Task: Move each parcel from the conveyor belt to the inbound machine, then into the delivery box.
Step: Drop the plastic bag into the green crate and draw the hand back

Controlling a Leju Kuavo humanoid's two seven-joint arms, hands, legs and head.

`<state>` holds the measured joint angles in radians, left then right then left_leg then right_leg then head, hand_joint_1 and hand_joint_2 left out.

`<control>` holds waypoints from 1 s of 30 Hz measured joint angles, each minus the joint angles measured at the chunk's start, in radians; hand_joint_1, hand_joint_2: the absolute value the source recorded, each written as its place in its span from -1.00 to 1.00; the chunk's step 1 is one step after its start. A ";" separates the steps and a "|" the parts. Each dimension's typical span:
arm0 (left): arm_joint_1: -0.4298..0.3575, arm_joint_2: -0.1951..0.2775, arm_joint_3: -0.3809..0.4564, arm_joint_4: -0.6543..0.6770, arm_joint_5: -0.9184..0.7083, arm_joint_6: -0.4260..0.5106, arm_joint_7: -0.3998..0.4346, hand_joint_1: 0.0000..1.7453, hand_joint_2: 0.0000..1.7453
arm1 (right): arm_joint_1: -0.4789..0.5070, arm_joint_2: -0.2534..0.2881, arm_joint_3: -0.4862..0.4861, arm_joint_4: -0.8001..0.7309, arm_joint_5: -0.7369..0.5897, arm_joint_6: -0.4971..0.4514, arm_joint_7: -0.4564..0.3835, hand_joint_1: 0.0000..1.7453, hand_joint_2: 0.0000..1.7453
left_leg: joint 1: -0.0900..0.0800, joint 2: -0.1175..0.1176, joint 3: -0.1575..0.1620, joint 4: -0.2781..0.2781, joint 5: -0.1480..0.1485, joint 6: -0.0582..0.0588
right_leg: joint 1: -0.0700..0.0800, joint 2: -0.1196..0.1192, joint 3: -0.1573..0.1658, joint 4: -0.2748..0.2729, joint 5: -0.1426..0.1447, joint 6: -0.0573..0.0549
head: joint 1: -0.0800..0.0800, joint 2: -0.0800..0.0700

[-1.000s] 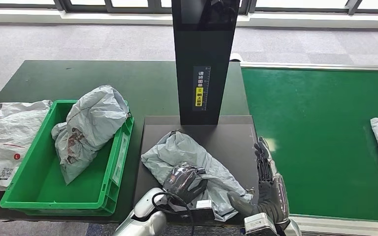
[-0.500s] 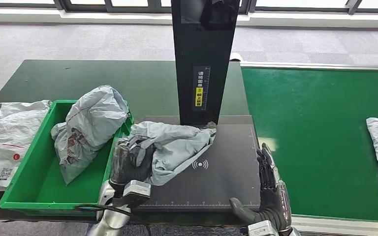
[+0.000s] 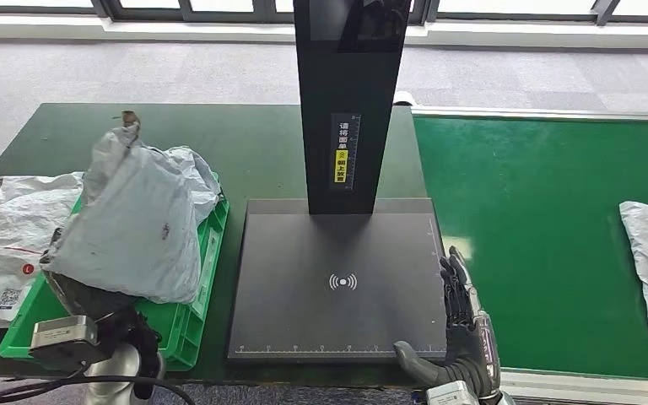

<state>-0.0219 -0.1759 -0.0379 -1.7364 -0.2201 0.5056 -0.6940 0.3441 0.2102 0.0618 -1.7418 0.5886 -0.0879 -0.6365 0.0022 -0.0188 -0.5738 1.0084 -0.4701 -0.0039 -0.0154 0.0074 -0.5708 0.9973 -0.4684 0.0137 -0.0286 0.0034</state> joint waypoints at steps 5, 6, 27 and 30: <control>-0.058 0.000 0.128 0.079 -0.016 -0.005 0.056 1.00 1.00 | 0.000 0.001 0.000 0.000 0.000 -0.003 0.004 -1.00 1.00 | 0.000 0.000 0.000 0.000 0.000 0.000 | 0.000 0.000 0.000 0.000 0.000 0.000 | 0.000 0.000; -0.070 0.000 0.148 0.102 -0.021 -0.002 0.062 1.00 1.00 | 0.000 0.001 0.000 -0.001 0.000 -0.002 0.005 -1.00 1.00 | 0.000 0.000 0.000 0.000 0.000 0.000 | 0.000 0.000 0.000 0.000 0.000 0.000 | 0.000 0.000; -0.220 0.000 0.351 0.377 -0.159 0.134 0.109 1.00 1.00 | 0.002 0.018 0.000 -0.026 0.022 0.017 0.029 -1.00 1.00 | 0.000 -0.001 0.002 0.000 0.001 -0.001 | 0.000 0.000 0.002 0.000 0.000 0.000 | 0.000 0.000; -0.213 0.000 0.361 0.348 -0.180 0.147 0.095 1.00 1.00 | 0.009 0.018 0.000 -0.033 0.026 0.023 0.028 -1.00 1.00 | 0.001 0.000 0.002 0.000 0.002 -0.002 | 0.001 0.000 0.002 0.001 0.001 -0.001 | 0.000 0.000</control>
<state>-0.2354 -0.1759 0.3232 -1.3883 -0.4004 0.6527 -0.5994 0.3529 0.2286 0.0618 -1.7748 0.6143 -0.0650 -0.6086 0.0031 -0.0191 -0.5718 1.0084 -0.4683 -0.0064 -0.0144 0.0074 -0.5692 0.9979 -0.4674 0.0124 -0.0286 0.0034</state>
